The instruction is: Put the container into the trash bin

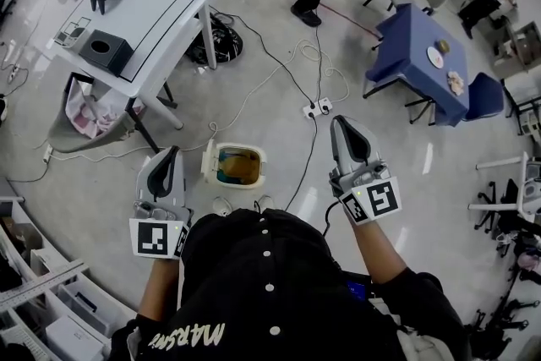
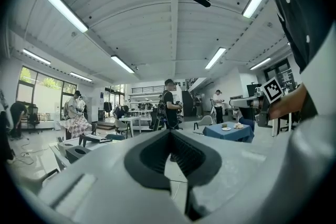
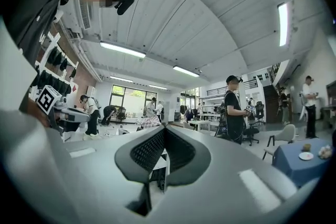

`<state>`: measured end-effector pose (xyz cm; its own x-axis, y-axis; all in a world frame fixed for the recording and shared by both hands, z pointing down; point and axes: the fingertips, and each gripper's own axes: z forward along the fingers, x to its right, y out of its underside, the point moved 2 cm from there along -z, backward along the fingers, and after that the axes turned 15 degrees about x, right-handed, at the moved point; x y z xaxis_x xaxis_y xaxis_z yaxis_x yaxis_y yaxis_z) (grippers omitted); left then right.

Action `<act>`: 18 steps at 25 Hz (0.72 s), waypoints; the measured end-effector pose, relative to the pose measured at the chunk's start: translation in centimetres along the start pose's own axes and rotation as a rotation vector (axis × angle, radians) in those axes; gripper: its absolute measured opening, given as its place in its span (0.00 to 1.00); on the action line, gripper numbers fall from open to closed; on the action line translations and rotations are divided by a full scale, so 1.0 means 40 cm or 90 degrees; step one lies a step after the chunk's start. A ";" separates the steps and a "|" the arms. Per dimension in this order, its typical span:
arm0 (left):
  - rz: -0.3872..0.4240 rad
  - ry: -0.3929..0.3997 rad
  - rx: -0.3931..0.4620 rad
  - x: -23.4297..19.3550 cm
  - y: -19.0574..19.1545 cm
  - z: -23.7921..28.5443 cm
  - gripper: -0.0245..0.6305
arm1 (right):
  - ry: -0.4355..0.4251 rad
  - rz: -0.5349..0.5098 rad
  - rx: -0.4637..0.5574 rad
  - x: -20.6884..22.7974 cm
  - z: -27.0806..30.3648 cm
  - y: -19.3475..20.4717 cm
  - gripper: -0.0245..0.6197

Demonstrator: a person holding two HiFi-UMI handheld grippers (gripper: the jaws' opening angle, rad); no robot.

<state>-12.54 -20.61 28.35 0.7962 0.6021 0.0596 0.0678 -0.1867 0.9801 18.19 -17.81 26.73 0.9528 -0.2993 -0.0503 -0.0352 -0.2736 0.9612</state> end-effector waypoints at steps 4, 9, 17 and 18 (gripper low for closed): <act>0.008 -0.006 0.007 -0.014 -0.011 0.005 0.04 | 0.019 0.000 0.013 0.013 -0.001 -0.007 0.08; 0.014 -0.025 0.015 -0.031 -0.020 -0.001 0.04 | 0.053 0.015 0.026 0.027 -0.002 -0.001 0.08; 0.025 -0.047 0.008 -0.035 -0.015 -0.007 0.04 | 0.055 0.005 0.027 0.032 0.001 0.000 0.07; 0.022 -0.050 0.008 -0.036 -0.013 -0.007 0.04 | 0.051 0.005 0.028 0.028 0.004 -0.002 0.08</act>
<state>-13.91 -21.15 27.80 0.8431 0.5321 0.0774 0.0465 -0.2156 0.9754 19.19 -18.27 26.53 0.9734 -0.2283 -0.0197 -0.0539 -0.3116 0.9487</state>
